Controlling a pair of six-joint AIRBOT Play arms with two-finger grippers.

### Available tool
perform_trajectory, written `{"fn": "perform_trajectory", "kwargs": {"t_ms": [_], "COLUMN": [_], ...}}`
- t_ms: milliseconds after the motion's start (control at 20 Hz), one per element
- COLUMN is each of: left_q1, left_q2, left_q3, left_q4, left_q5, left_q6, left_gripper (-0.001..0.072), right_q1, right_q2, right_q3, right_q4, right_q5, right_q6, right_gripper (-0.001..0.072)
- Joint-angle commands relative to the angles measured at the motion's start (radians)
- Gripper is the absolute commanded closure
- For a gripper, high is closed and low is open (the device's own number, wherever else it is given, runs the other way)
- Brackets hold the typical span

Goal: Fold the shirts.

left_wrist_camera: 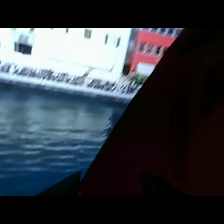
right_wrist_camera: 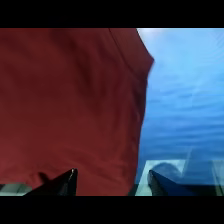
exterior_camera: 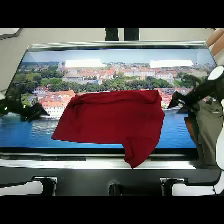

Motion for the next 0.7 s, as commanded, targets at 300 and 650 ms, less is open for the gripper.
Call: {"fn": "perform_trajectory", "kwargs": {"t_ms": [300, 650], "left_q1": [0.089, 0.059], "left_q2": [0.000, -0.009], "left_q3": [-0.315, -0.357], "left_q4": [-0.057, -0.142], "left_q5": [0.029, 0.156], "left_q6": [0.211, 0.233], "left_gripper": [0.0250, 0.0407], "right_q1": [-0.002, -0.001], "right_q2": [0.117, 0.132], "right_q3": [-0.297, -0.336], "right_q4": [0.021, 0.021], "right_q5": [-0.018, -0.026], "right_q6": [-0.061, -0.083], "right_gripper": [0.0181, 0.0182]}}
